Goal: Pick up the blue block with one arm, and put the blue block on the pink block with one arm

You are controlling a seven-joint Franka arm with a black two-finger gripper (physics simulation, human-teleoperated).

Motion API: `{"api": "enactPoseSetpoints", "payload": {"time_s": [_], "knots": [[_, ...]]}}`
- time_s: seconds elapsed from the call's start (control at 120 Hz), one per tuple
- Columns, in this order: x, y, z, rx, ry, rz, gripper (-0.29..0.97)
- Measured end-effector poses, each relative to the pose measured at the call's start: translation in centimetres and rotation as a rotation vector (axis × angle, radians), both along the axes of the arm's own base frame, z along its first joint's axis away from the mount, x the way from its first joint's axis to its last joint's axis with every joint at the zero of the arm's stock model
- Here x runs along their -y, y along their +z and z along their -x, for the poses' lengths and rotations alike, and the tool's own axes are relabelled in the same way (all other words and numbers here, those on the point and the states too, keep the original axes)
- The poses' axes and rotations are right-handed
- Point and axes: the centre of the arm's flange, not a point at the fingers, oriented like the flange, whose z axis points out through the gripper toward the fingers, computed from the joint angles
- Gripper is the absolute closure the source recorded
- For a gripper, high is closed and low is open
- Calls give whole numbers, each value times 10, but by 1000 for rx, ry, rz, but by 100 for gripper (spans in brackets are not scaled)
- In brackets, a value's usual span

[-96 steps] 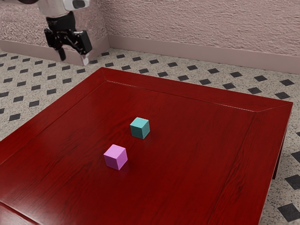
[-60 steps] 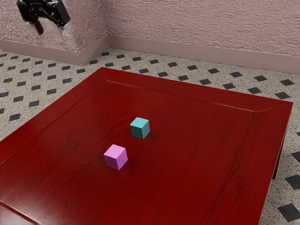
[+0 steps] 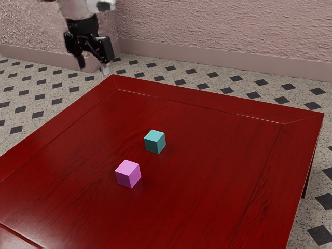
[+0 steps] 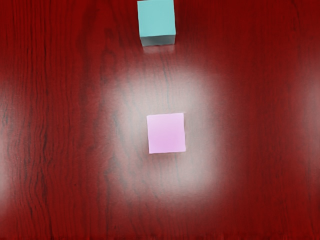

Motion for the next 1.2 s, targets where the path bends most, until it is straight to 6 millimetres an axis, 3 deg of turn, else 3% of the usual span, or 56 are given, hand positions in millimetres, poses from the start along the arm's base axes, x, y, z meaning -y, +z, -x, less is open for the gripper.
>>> {"api": "enactPoseSetpoints", "payload": {"time_s": [0.2,0.433,0.542,0.633,0.867,0.983,1.125,1.2], "knots": [[7,-176,2,-146,-22,-3,0],[8,-259,-6,-87,-29,-10,0],[16,-273,-35,-40,-42,-16,0],[28,-275,-45,-6,-62,-19,0],[32,-283,-88,47,-65,-24,0],[32,-311,-114,33,-60,-28,0],[28,-345,-127,-4,-53,-33,0],[28,-352,-139,-4,-49,-34,0]]}}
